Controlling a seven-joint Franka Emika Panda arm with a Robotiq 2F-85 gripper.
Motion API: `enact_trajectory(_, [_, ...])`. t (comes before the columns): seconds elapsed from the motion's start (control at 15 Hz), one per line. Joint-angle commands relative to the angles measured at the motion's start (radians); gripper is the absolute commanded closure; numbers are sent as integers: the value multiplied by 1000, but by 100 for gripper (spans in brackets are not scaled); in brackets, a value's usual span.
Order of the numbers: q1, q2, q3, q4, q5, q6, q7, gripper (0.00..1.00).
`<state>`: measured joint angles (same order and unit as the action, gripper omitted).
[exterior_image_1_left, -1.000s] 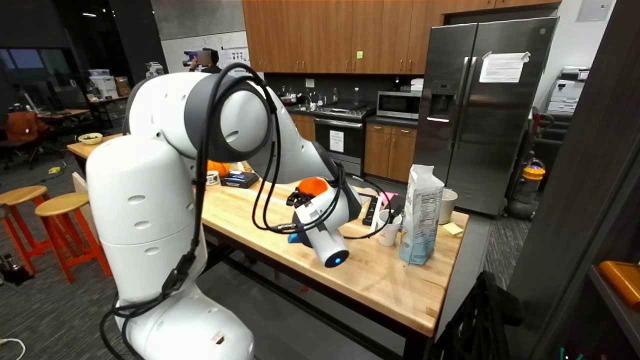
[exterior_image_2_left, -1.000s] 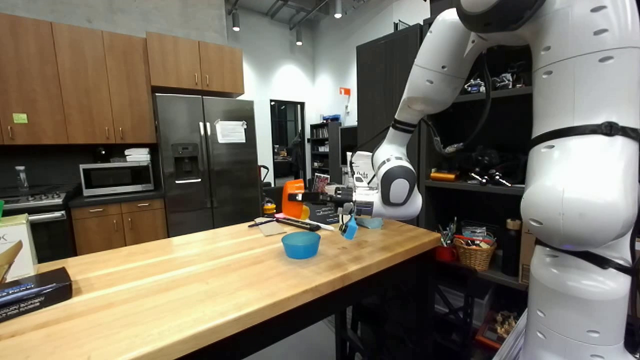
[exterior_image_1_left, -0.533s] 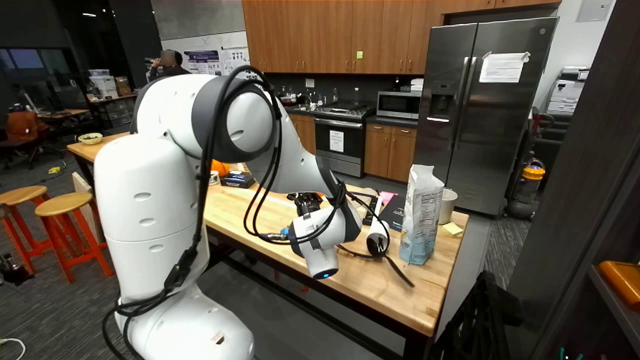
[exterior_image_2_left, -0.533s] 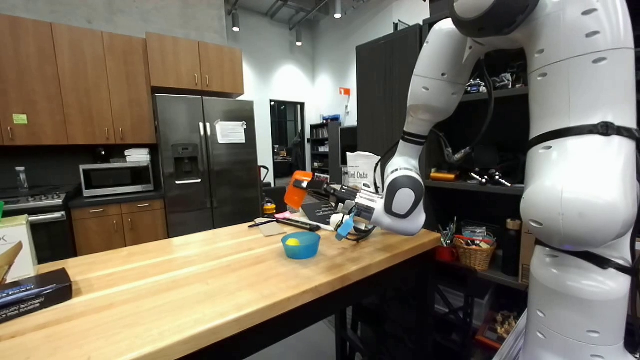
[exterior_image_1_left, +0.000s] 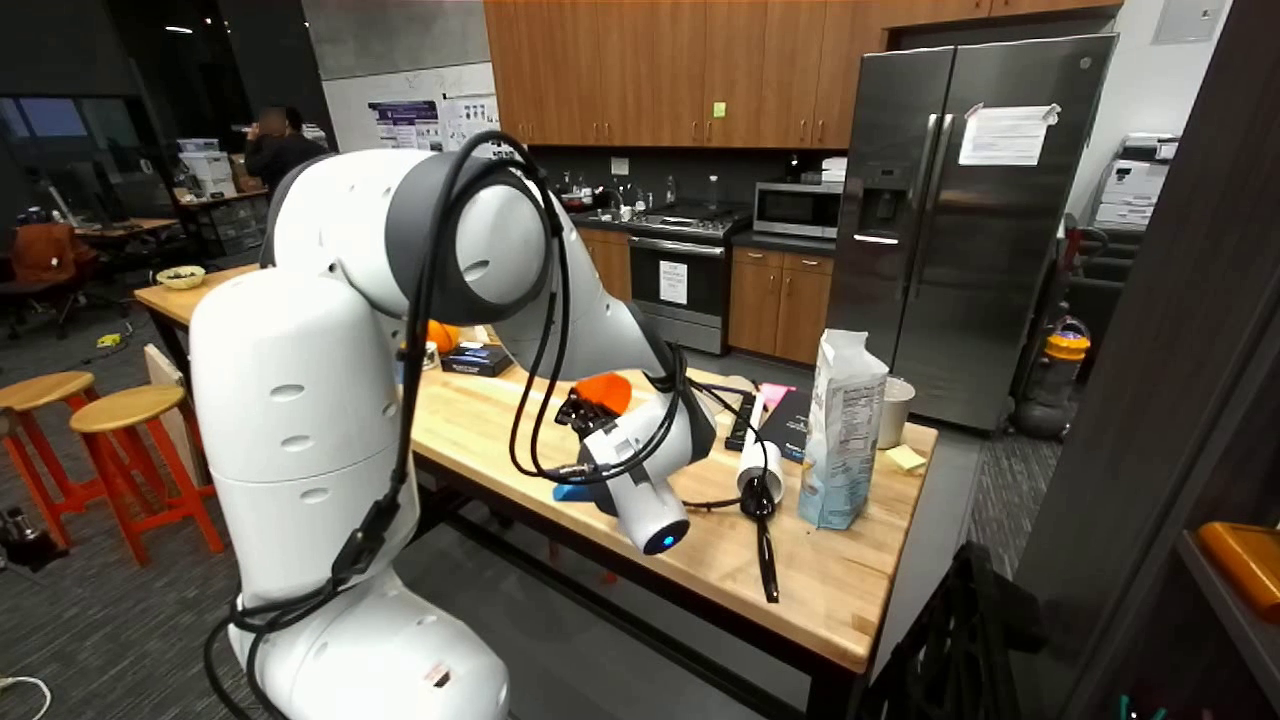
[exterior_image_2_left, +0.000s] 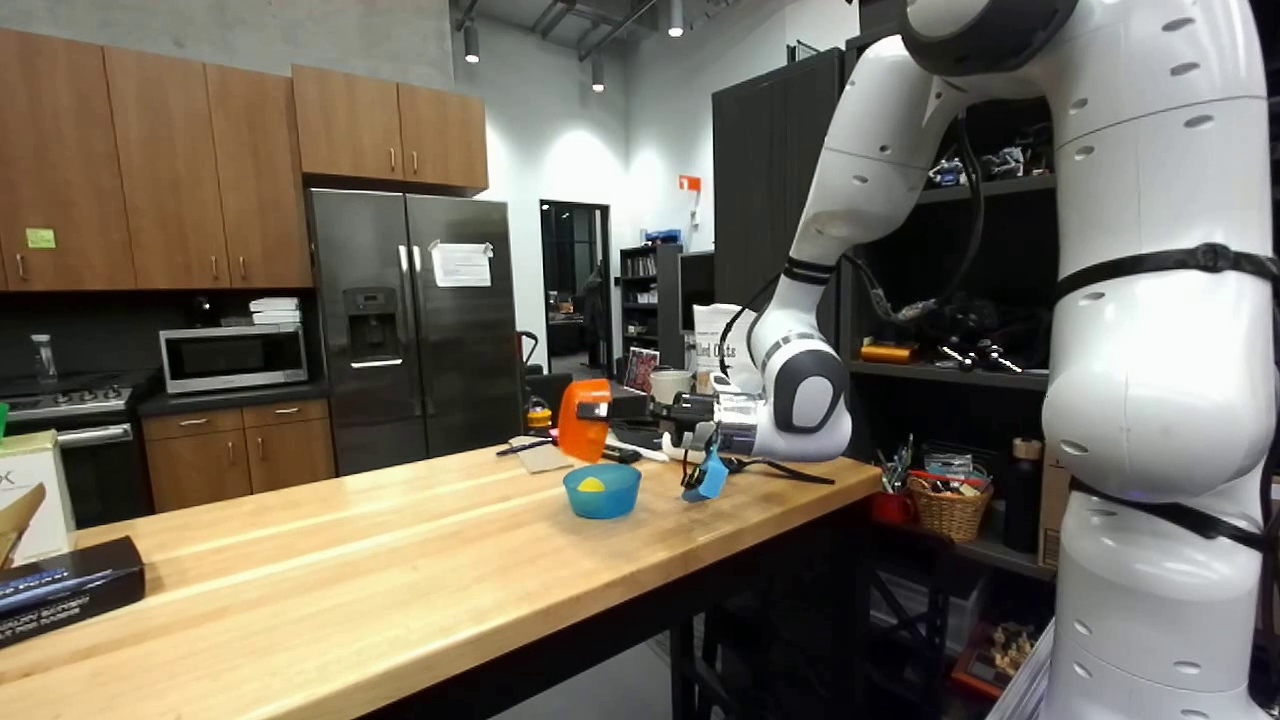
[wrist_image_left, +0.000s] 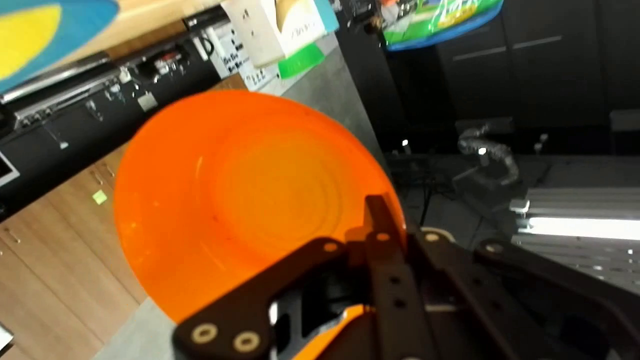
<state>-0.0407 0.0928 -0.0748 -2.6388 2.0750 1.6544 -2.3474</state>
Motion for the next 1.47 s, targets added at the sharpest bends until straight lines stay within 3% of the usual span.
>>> enact_trajectory(0.0, [23,-75,10,15,-133,190,33,99])
enact_trajectory(0.4, [57,-159,67,64,-425,399,104,99])
enact_trajectory(0.93, [85,-163,131,200,-891,401,302,99])
enact_trajectory(1.13, [93,-139,137,247,-987,401,293,99])
enact_trajectory(1.4, [102,-91,141,305,-1025,402,239,99])
